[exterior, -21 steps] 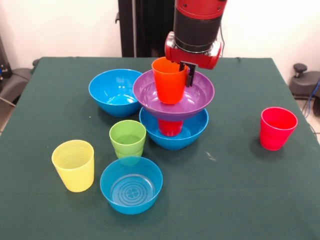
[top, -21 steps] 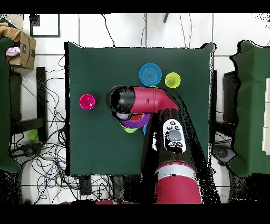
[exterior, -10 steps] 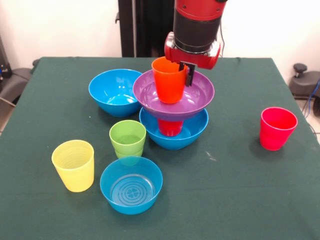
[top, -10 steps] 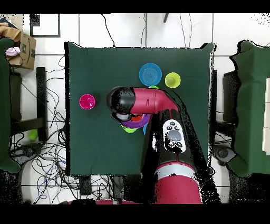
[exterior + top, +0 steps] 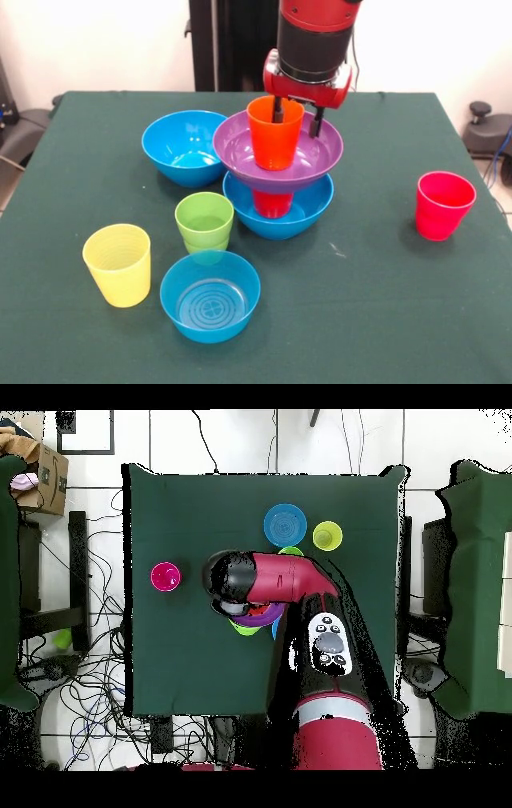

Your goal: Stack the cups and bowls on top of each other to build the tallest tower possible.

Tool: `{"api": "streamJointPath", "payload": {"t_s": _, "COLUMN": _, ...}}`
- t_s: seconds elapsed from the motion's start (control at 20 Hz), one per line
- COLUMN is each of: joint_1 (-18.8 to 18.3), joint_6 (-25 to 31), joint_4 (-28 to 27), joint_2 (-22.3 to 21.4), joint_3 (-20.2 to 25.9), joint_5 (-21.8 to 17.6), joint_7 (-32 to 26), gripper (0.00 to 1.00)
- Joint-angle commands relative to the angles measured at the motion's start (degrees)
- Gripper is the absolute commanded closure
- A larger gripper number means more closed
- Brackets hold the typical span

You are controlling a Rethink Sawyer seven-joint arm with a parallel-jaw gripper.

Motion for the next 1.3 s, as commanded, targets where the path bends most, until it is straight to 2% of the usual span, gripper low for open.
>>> {"api": "streamJointPath", "payload": {"t_s": 0.05, "joint_1": 0.4, "joint_6": -4.0, "joint_4": 4.2, "joint_2": -2.1, "joint_3": 1.2, "joint_5": -0.4, "joint_7": 4.6, "gripper": 0.0}}
{"api": "streamJointPath", "payload": {"t_s": 0.4, "joint_1": -0.4, "joint_6": -5.5, "joint_4": 5.3, "joint_2": -2.3, "joint_3": 1.2, "joint_5": -0.9, "joint_7": 4.2, "gripper": 0.0}}
{"api": "streamJointPath", "payload": {"t_s": 0.5, "joint_1": -0.6, "joint_6": -5.0, "joint_4": 4.1, "joint_2": -1.6, "joint_3": 1.1, "joint_5": -0.9, "joint_7": 4.1, "gripper": 0.0}}
{"api": "streamJointPath", "payload": {"t_s": 0.65, "joint_1": -0.6, "joint_6": -1.4, "joint_4": 0.8, "joint_2": -0.5, "joint_3": 1.0, "joint_5": -0.8, "joint_7": 3.8, "gripper": 0.0}}
{"api": "streamJointPath", "payload": {"t_s": 0.9, "joint_1": 0.6, "joint_6": 9.2, "joint_4": 2.4, "joint_2": -9.1, "joint_3": -0.1, "joint_5": 1.1, "joint_7": 3.5, "gripper": 0.0}}
{"api": "streamJointPath", "payload": {"t_s": 1.0, "joint_1": 0.9, "joint_6": 10.2, "joint_4": 2.9, "joint_2": -10.8, "joint_3": -0.4, "joint_5": 1.0, "joint_7": 3.6, "gripper": 0.0}}
{"api": "streamJointPath", "payload": {"t_s": 1.3, "joint_1": -0.6, "joint_6": 11.0, "joint_4": 0.3, "joint_2": -9.4, "joint_3": 0.7, "joint_5": 1.0, "joint_7": 2.7, "gripper": 0.0}}
